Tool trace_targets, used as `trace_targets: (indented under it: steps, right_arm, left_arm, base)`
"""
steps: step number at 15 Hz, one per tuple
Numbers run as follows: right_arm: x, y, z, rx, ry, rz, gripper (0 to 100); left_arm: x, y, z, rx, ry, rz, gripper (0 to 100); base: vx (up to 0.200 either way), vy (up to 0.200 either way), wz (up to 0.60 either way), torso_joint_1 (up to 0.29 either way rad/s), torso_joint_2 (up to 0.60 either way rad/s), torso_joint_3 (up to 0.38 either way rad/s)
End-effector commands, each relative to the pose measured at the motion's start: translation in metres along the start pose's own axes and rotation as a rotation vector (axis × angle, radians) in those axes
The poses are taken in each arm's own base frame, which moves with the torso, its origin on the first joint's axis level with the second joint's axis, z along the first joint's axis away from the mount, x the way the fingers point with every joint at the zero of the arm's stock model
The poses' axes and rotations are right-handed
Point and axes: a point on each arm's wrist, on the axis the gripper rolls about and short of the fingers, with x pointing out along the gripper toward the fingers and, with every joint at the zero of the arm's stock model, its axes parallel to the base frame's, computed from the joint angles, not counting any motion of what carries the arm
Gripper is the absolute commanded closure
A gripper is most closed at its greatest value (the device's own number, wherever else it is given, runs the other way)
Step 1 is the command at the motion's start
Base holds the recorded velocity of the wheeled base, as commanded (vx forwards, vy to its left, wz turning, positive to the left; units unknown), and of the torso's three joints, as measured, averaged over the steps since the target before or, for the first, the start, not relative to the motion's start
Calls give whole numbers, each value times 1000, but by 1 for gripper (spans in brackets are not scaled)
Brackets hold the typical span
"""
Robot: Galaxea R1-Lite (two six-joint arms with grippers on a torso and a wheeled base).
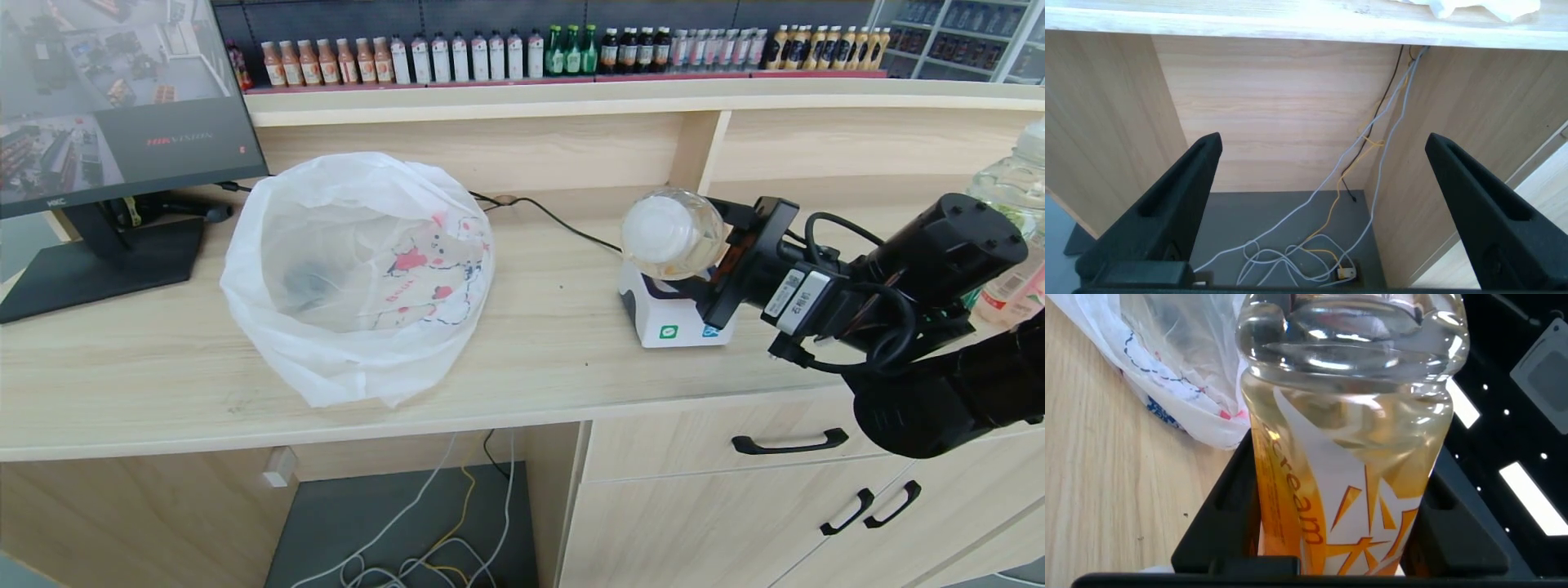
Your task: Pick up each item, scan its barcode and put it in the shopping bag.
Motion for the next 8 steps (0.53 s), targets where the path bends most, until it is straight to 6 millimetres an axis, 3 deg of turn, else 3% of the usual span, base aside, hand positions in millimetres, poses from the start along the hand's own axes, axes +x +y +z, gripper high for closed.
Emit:
trace_targets:
  steps: [1, 8]
  right_arm:
    - [0, 0, 0, 1, 0, 1, 100]
    - [-1, -19, 16, 12, -17, -36, 100]
  left_arm:
    - [0, 0, 0, 0, 0, 1, 0]
    - [0, 0, 0, 0, 0, -1, 0]
  base:
    - [0, 0, 0, 0, 0, 0]
    - [0, 0, 0, 0, 0, 0]
